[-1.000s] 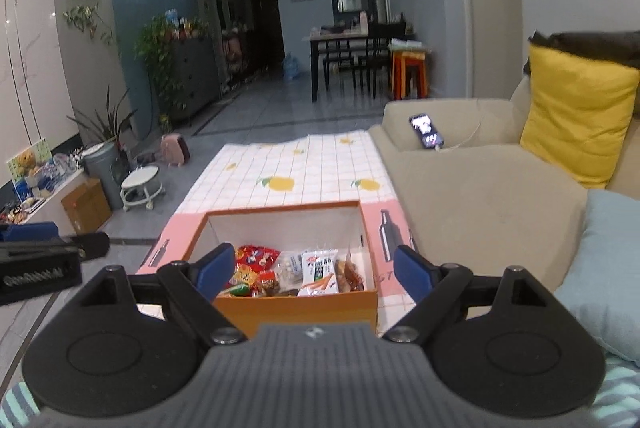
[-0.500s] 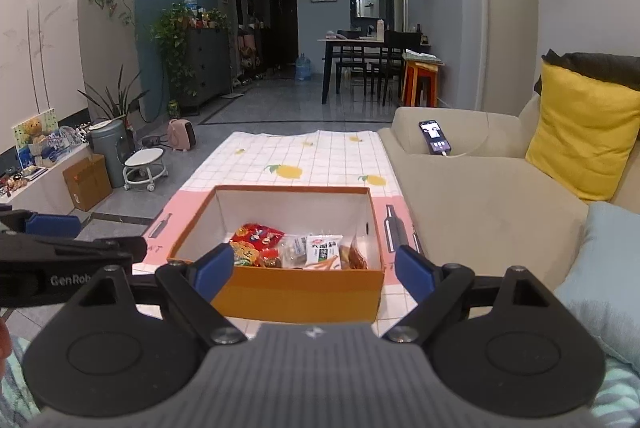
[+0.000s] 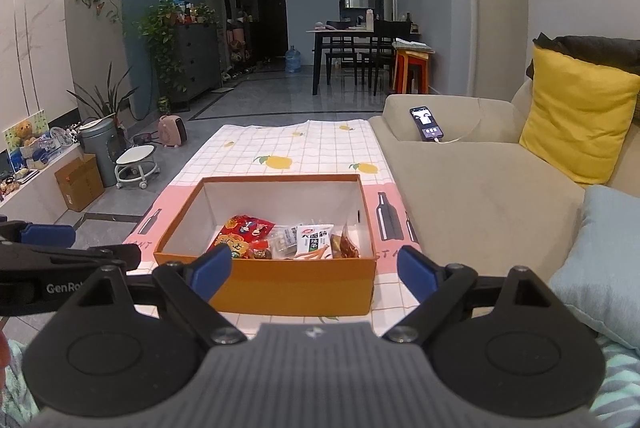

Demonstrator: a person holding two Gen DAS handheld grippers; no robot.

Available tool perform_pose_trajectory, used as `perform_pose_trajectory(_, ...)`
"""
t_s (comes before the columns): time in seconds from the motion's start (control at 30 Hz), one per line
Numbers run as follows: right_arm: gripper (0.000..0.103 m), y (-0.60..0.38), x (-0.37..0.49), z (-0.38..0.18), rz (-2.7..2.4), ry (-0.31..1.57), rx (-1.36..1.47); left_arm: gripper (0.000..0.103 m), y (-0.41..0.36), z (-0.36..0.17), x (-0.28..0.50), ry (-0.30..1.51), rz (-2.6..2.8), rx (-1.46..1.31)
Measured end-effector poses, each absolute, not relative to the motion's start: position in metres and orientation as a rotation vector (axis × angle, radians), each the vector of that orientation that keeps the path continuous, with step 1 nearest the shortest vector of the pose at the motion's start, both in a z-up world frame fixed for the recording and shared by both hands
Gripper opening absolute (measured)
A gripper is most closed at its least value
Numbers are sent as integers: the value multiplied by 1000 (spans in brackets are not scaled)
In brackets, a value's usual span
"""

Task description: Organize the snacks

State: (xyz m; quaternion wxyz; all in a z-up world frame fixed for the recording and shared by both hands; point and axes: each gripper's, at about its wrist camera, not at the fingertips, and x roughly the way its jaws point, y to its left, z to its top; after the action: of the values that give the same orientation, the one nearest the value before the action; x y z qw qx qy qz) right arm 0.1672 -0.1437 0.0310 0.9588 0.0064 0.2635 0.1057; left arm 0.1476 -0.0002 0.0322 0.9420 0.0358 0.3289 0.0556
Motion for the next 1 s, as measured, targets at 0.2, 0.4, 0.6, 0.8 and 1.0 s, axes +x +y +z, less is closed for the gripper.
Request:
perform_pose_trajectory(0.2,89,-142,165,31,215,524,11,85,0,32,147,670,115,70)
perform_pose_trajectory(0.4,89,-141,163,33,218,516,9,85,1,33,147,669,121,63)
perform_pose_trajectory(0.6,90,-140,165,31,221,521,4,85,1,32,147,671,124,55)
perform_pose_trajectory(0.8,91,-139,165,30,223,527,0,85,1,33,146,671,126,52)
perform_pose_trajectory(1.0,91,-139,165,31,222,526,2,85,1,33,146,674,131,50)
